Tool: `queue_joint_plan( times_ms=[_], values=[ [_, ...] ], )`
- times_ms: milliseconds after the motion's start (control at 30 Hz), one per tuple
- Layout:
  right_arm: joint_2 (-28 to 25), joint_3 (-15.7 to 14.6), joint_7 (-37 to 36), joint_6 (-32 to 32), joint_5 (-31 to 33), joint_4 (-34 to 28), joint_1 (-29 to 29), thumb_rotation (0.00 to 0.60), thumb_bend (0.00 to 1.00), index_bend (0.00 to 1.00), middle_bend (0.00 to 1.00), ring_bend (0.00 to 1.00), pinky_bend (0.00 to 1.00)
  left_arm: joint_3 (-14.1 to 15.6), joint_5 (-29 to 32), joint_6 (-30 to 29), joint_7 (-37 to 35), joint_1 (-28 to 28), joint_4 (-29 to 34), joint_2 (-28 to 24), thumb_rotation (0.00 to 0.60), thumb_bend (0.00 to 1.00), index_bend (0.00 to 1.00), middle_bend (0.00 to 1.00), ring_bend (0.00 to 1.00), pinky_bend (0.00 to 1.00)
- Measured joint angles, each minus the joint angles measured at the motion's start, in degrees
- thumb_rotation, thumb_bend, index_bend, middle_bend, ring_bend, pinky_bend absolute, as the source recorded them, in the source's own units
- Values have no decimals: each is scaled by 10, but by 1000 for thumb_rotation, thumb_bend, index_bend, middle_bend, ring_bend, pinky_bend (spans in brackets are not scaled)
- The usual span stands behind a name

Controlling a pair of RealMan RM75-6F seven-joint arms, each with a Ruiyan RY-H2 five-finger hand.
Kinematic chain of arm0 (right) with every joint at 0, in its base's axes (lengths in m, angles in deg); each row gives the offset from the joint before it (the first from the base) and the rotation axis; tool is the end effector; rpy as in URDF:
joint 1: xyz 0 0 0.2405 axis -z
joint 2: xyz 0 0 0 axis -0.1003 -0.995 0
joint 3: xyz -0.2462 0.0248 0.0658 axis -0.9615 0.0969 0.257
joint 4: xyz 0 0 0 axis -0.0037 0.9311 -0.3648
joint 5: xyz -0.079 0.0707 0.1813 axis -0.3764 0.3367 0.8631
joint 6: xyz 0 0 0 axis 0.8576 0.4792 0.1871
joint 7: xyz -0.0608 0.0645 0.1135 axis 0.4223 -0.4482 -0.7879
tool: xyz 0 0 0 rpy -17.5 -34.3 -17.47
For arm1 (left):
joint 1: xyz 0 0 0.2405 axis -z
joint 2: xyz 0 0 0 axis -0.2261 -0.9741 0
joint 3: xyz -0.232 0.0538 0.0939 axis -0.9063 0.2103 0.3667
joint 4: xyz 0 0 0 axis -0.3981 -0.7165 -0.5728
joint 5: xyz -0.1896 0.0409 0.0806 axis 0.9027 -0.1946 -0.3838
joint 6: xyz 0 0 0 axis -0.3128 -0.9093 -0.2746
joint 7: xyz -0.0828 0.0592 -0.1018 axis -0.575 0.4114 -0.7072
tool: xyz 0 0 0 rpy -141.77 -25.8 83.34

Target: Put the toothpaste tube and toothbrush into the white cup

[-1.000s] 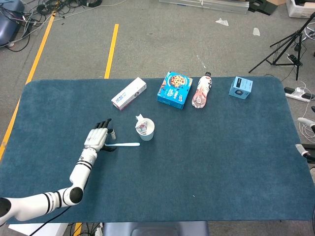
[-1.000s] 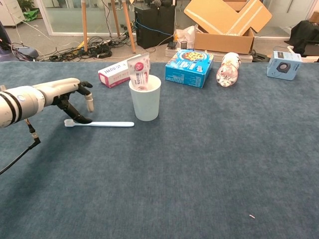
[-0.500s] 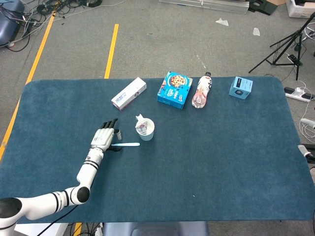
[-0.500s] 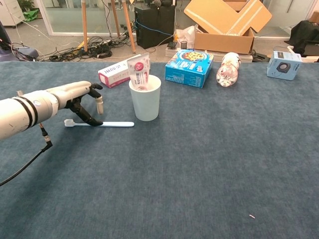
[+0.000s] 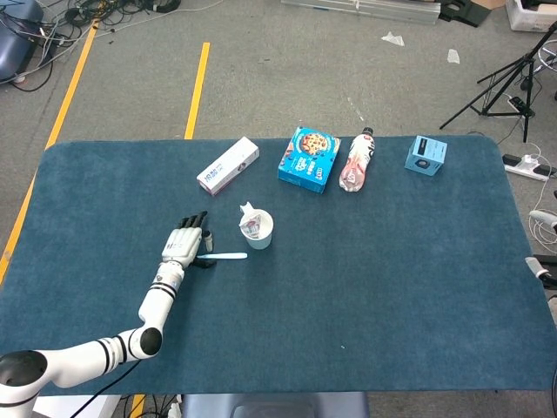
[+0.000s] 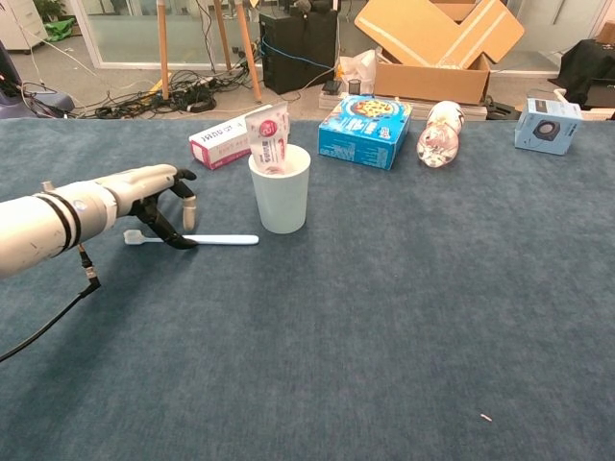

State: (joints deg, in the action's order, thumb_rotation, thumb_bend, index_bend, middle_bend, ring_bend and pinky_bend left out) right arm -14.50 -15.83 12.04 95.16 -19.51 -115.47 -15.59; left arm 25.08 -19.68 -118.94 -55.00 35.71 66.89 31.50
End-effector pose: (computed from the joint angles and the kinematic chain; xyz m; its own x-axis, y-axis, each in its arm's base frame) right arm -0.3644 -0.2297 0.2642 0.4203 0.1606 0.8930 -0.8937 -0.0967 0.4380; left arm -0.1784 0.3901 -0.0586 0.3022 0.3905 0.8696 0.9511 -0.0619 -0.3027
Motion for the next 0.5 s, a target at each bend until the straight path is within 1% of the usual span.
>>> queue_joint_plan(
  times_ms=[333,400,500],
  values=[
    [2,-1,0,-3,-1,2,-1,600,197,260,0,0,127,-1,2,5,13,-2,-6,1,600,203,568,3,0,0],
    [3,-1,-1,-3,-1,2,-1,600,197,260,0,0,127,-1,3,7,15,-1,-7,1,600,211,568,3,0,0],
    [4,-1,-1,-4,-1,4,-1,600,197,260,0,0,127,-1,5,9,19,-1,-7,0,600,247,568,3,0,0]
  ],
)
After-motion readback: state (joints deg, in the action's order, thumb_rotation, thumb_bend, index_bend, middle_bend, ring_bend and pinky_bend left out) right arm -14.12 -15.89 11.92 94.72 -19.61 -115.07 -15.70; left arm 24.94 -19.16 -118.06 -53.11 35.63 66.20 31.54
